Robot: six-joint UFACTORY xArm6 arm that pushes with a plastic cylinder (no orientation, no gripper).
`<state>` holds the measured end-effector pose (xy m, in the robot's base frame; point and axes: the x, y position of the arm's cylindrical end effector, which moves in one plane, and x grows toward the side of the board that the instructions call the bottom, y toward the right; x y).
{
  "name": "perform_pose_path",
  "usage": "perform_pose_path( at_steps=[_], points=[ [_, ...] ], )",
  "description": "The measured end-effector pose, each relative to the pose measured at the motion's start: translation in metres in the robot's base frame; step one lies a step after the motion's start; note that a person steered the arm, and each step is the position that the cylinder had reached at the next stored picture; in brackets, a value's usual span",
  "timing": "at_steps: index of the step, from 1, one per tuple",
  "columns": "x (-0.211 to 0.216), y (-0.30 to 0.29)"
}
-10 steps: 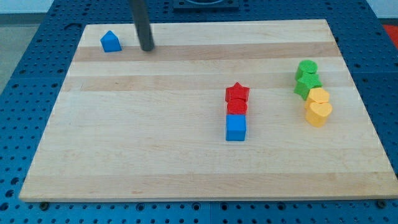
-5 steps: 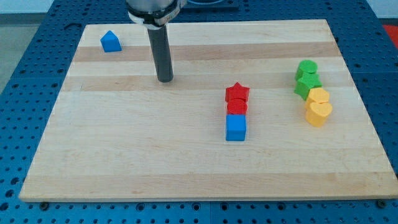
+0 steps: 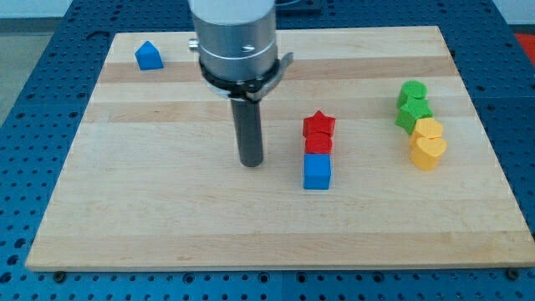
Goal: Move red circle slightly right
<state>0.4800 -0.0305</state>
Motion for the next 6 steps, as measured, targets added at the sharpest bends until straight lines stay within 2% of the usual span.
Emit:
perform_pose_path(
  at_steps=[4,6],
  points=[
    [-0.005,0.107],
    [-0.005,0.122]
  ],
)
